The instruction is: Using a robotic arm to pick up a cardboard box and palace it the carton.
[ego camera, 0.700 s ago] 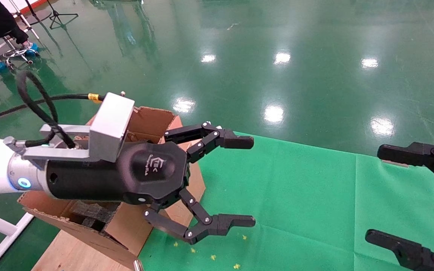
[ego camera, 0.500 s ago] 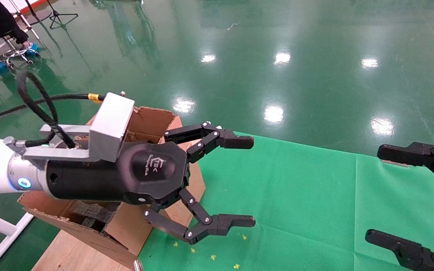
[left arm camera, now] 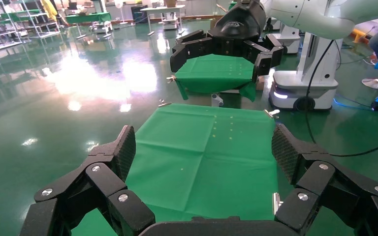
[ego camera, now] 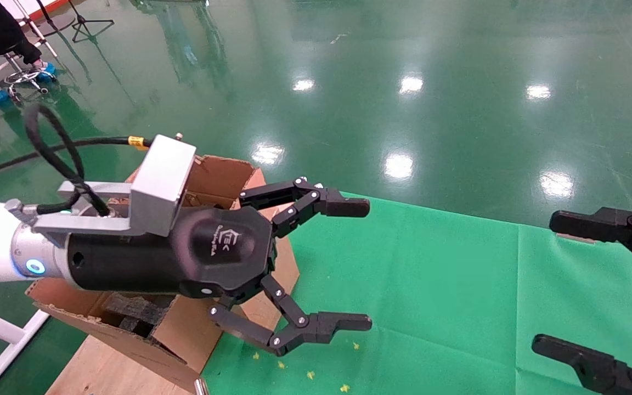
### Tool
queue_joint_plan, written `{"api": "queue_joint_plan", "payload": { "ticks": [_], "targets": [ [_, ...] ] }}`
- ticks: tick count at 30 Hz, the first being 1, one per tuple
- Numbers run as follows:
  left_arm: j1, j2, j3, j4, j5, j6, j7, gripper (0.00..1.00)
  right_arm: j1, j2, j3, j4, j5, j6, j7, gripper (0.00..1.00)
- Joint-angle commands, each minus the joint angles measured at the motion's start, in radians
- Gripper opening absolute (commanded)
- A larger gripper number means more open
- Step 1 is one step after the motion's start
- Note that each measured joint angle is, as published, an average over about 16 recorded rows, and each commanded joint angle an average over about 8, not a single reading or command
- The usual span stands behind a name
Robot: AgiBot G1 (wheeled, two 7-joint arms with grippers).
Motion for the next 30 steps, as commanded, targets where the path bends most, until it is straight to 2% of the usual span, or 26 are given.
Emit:
{"api": "queue_joint_plan", "payload": {
  "ticks": [1, 3, 4, 5, 12, 21, 25, 30],
  "targets": [
    [0.003, 0.002, -0.002, 0.003, -0.007, -0.001, -0.001, 1.0, 0.0, 0.0, 0.0, 0.0, 0.0, 0.0, 0.0, 0.41],
    [-0.005, -0.005, 0.003, -0.005, 0.014, 0.002, 0.002, 1.0, 0.0, 0.0, 0.0, 0.0, 0.0, 0.0, 0.0, 0.16],
    [-0.015, -0.011, 0.007, -0.011, 0.032, 0.003, 0.003, 1.0, 0.0, 0.0, 0.0, 0.0, 0.0, 0.0, 0.0, 0.06],
    [-0.027, -0.017, 0.013, -0.017, 0.055, 0.004, 0.001, 1.0, 0.0, 0.0, 0.0, 0.0, 0.0, 0.0, 0.0, 0.01],
    [-0.153, -0.052, 0.073, -0.052, 0.271, -0.011, -0.046, 1.0, 0.0, 0.0, 0.0, 0.0, 0.0, 0.0, 0.0, 0.0],
    [-0.233, -0.076, 0.109, -0.033, 0.435, -0.049, -0.094, 1.0, 0.0, 0.0, 0.0, 0.0, 0.0, 0.0, 0.0, 0.0],
    [-0.275, -0.092, 0.132, -0.021, 0.55, -0.098, -0.2, 1.0, 0.0, 0.0, 0.0, 0.0, 0.0, 0.0, 0.0, 0.0],
    [-0.321, -0.097, 0.17, -0.033, 0.697, -0.153, -0.424, 1.0, 0.0, 0.0, 0.0, 0.0, 0.0, 0.0, 0.0, 0.0]
  ]
}}
